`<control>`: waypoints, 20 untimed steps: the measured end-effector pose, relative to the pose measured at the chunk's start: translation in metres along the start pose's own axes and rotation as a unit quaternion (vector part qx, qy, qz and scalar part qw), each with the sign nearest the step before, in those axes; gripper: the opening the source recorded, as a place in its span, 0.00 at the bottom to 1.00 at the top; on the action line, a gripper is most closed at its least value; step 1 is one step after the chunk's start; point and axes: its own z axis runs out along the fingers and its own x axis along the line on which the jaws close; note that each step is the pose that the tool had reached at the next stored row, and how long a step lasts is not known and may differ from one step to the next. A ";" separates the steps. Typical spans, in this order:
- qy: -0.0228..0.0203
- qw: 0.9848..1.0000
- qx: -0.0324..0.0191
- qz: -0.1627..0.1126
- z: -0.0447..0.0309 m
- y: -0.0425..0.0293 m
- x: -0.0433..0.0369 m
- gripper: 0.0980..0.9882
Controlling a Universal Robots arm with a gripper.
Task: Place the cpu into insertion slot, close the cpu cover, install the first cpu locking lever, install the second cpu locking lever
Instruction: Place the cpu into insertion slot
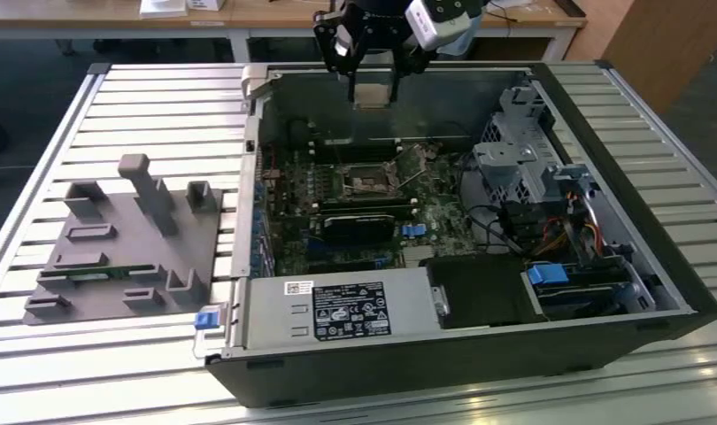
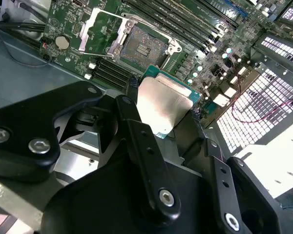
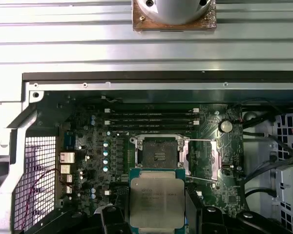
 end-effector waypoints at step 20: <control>-0.003 0.999 -0.001 0.035 0.0010 -0.0001 0.0000 0.50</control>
